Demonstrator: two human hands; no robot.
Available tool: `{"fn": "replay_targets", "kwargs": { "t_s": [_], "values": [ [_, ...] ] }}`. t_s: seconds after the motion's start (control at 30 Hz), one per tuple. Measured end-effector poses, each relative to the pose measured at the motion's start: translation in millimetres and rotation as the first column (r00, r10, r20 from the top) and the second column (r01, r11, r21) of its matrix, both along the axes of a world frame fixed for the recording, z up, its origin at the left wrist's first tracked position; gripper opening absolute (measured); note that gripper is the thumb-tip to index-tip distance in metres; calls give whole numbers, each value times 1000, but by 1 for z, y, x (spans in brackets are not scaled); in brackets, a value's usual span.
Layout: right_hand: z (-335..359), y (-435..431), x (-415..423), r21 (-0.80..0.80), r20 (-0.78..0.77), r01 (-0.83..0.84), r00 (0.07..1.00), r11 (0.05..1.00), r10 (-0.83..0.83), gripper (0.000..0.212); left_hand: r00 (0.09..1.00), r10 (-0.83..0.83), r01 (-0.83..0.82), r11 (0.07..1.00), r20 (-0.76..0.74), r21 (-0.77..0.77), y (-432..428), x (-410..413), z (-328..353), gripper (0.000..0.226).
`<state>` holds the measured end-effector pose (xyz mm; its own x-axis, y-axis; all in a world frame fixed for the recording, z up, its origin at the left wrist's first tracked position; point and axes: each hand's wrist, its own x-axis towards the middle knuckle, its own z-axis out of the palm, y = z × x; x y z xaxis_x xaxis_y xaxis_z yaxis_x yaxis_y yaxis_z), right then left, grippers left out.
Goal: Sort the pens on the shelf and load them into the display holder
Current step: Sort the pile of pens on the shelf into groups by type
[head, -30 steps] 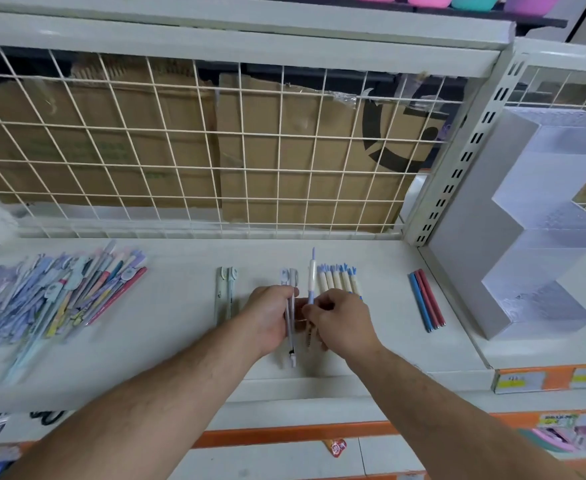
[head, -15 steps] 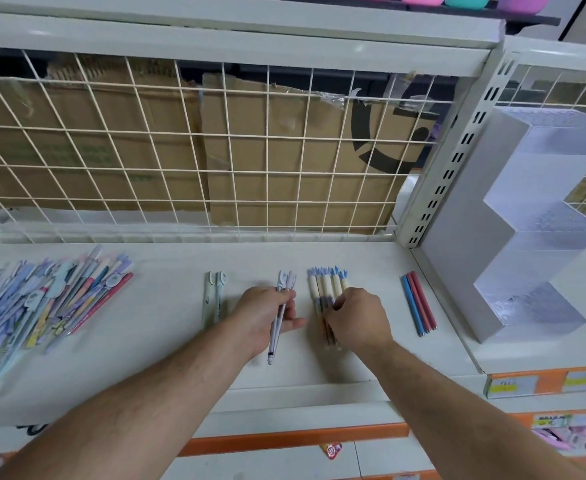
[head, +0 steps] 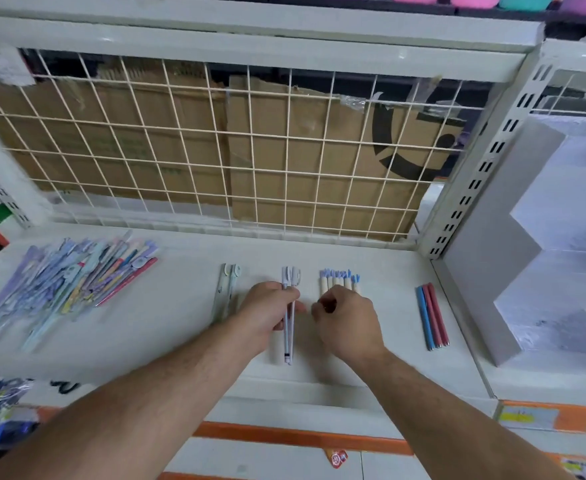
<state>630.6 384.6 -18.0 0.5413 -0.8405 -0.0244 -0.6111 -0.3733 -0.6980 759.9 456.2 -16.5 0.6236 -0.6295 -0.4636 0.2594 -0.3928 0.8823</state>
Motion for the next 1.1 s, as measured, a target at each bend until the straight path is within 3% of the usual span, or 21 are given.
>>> {"fn": "replay_targets", "kwargs": {
  "t_s": [0.1,0.27,0.43,0.63,0.8,1.1],
  "values": [
    [4,8,9,53,97,-119,989,991,114,12,999,45,-45,998,-1,-43,10,3,1,20],
    [10,25,29,283,175,-243,964,928,200,12,995,73,-80,989,-63,-122,30,12,5,30],
    [15,38,53,374,242,-239,958,896,154,20,998,11,-23,984,-67,-175,47,35,13,12],
    [12,69,99,340,175,-193,975,920,140,14,990,-14,11,1000,141,21,78,92,5,9],
    [11,77,120,273,112,-99,991,957,71,8,935,-144,67,969,323,237,91,140,-4,17],
    [14,92,124,247,99,76,990,966,-103,7,846,-323,202,931,424,305,74,159,-11,19]
  ]
}}
